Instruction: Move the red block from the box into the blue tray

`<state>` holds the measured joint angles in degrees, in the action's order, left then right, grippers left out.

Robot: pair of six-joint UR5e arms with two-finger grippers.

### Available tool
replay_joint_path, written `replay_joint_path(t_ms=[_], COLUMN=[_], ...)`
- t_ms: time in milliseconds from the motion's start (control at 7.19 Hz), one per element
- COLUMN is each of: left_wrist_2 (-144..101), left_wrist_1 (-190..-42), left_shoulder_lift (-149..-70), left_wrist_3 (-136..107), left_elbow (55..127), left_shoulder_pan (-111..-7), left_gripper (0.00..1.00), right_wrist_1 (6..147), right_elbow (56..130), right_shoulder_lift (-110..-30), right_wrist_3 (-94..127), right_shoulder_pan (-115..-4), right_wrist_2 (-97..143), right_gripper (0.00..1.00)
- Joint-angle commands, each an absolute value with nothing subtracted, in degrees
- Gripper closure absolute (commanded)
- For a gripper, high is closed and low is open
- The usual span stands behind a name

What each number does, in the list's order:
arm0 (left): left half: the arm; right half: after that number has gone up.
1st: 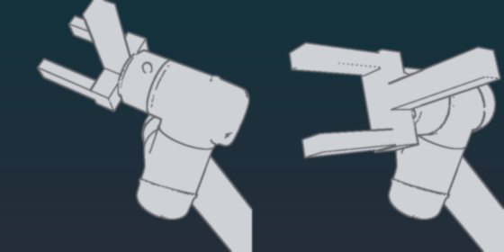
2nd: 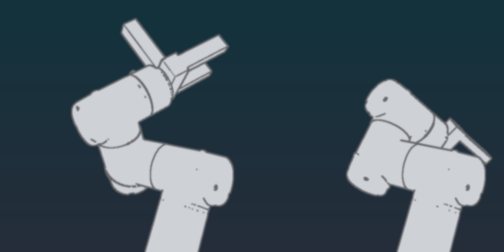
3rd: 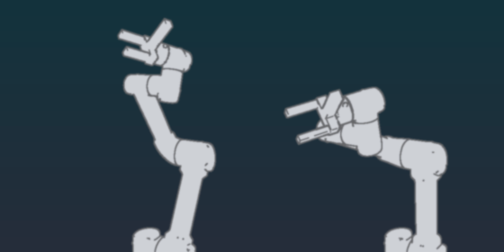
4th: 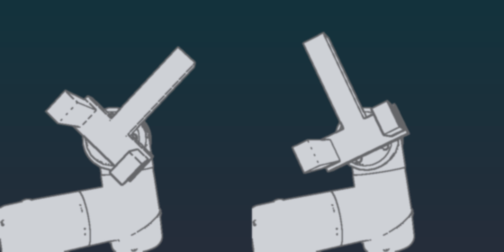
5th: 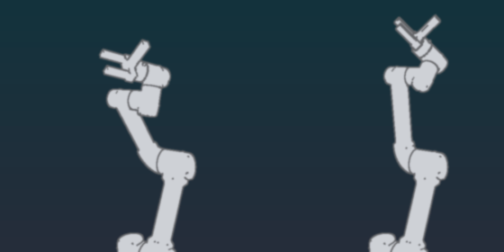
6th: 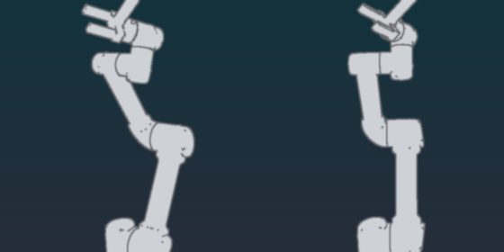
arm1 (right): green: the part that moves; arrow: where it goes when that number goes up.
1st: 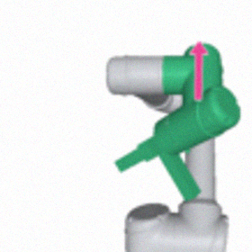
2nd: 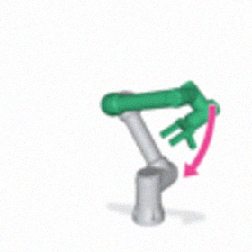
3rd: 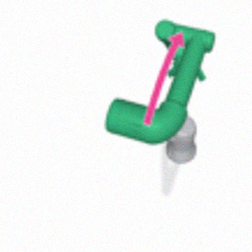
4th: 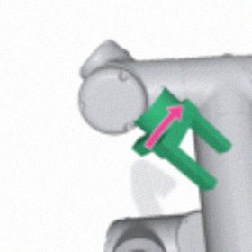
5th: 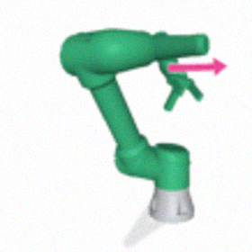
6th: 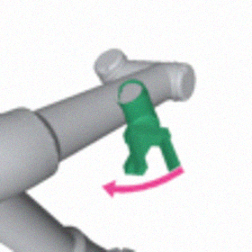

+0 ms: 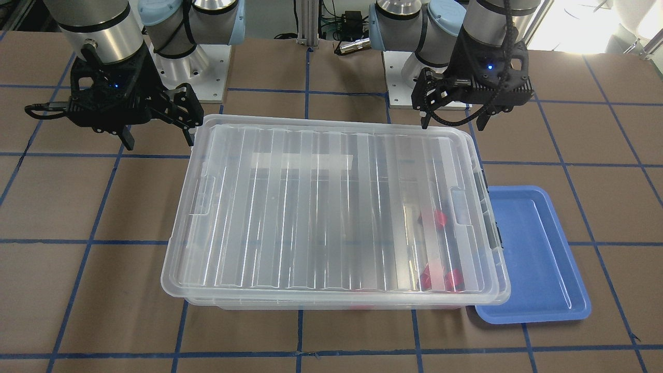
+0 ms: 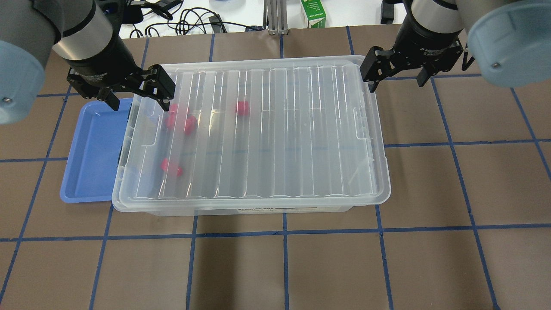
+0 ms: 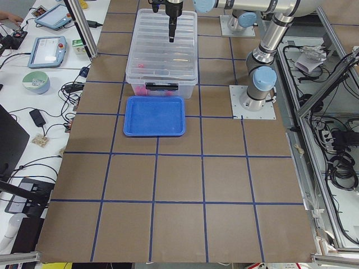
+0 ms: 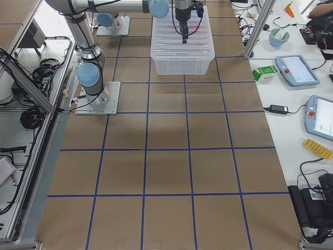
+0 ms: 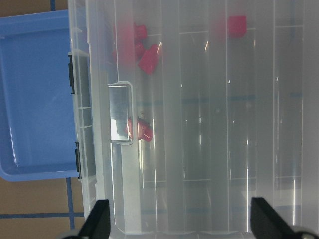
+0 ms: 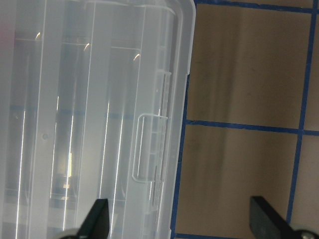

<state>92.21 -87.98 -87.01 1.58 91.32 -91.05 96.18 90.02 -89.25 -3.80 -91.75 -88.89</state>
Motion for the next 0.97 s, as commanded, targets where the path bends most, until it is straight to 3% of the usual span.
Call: replay_joint_path(t_ms=[0,417,834], left_wrist_2=[92.3,92.3,92.4], left_wrist_1=[-88.0,-88.0,-88.0], left_shoulder_lift=[-87.0,-87.0,-87.0], left_wrist_3=[1.6,1.6,1.6], left_elbow=[91.4,91.4,91.4], left_shoulder_pan=[-91.1,-91.1,-91.1], left_gripper=[0.0,0.0,0.0], right_wrist_1=[96.2,97.5,111.9], right_elbow=[90.0,92.0,101.2], right_shoulder_lift=[-89.2,-86.9,-83.7], right_wrist_3=[-3.9,-6.5,-6.8], right_shoulder_pan=[-91.8,-89.9,-87.4], right_wrist_2=[-88.9,-88.5,-88.3], right_gripper=[0.0,0.0,0.0])
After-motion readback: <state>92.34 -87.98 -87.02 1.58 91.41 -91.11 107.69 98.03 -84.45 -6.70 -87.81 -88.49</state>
